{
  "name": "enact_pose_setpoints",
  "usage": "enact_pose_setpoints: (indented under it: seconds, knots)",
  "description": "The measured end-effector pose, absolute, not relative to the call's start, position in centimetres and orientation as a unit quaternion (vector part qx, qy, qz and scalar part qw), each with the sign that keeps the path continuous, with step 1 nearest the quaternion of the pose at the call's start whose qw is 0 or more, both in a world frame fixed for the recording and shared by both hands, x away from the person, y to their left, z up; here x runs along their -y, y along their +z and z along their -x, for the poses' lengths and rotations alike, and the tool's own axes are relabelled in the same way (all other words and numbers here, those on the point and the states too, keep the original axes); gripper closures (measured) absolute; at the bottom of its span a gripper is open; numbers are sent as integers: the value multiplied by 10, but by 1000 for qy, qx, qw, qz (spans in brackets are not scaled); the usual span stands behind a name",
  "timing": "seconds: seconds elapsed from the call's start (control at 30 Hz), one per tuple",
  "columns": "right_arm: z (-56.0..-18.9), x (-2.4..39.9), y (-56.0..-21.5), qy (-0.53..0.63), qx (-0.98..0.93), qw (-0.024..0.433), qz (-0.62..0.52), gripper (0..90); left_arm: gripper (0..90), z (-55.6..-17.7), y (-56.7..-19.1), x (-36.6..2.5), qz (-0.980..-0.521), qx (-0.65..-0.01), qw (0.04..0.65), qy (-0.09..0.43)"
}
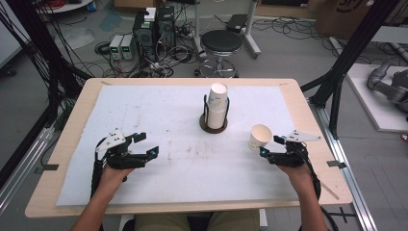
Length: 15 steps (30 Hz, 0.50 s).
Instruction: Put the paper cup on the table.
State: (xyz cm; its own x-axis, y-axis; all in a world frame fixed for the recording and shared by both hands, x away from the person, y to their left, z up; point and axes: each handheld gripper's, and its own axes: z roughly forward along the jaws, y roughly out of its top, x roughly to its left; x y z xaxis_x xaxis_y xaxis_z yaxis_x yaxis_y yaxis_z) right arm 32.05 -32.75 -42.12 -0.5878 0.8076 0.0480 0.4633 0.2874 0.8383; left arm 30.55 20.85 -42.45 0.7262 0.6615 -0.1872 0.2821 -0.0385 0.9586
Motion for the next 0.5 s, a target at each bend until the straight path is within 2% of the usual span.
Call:
enact_pose_setpoints:
  seconds: [0.3, 0.5]
  knots:
    - [-284, 320, -399, 506, -751, 202, -372, 210, 172, -299, -419, -208, -691, -322, 622, 178]
    - [-273, 310, -395, 522, -751, 205, -349, 209, 183, -299, -419, -205, -690, -319, 627, 173]
